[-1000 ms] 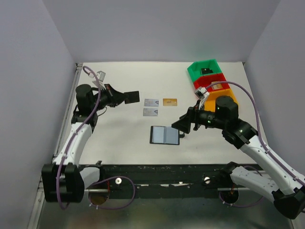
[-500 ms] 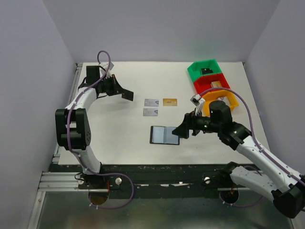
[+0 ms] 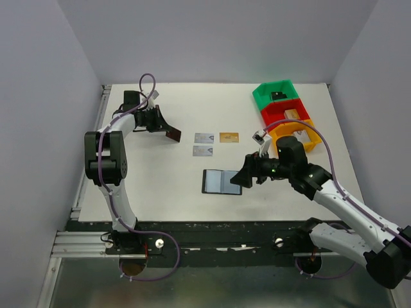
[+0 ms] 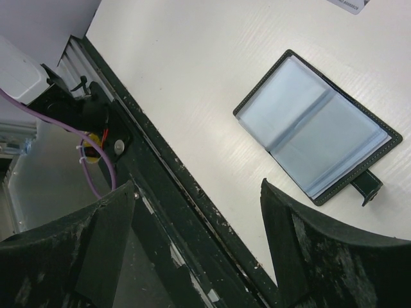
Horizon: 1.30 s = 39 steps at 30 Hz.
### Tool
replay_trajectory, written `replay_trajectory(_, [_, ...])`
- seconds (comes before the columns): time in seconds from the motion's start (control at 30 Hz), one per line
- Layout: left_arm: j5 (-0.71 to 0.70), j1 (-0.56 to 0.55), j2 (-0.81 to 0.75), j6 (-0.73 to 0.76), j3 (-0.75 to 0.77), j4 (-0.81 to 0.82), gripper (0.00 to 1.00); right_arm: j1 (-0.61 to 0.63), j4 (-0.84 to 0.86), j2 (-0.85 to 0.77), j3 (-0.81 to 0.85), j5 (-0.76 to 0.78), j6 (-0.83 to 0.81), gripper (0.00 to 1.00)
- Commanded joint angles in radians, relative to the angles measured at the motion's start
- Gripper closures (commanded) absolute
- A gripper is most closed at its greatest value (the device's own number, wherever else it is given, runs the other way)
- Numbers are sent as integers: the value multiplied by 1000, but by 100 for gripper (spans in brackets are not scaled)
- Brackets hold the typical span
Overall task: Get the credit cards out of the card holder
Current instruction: Place the credit card at the center of the board.
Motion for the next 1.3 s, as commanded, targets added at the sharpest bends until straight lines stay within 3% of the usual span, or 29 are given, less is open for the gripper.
replay_trajectory(0.0, [53,7,59,-17,65,34,100,3,29,14,-3,-19,-6,14])
replay_trajectory(0.23, [125,7,109,-61,68,88,100,3,33,58,3,-27,-7,14])
replay_trajectory(0.63, [162,9,174,-55,115,45,90,3,38,95,17,-36,-6,14])
replay_trajectory(0.87, [145,7,171,-47,131,21,75,3,27,88,14,-29,-10,14])
replay_trajectory(1.27, [82,36,140,-37,149,-22,59,3,6,82,6,-7,-18,14])
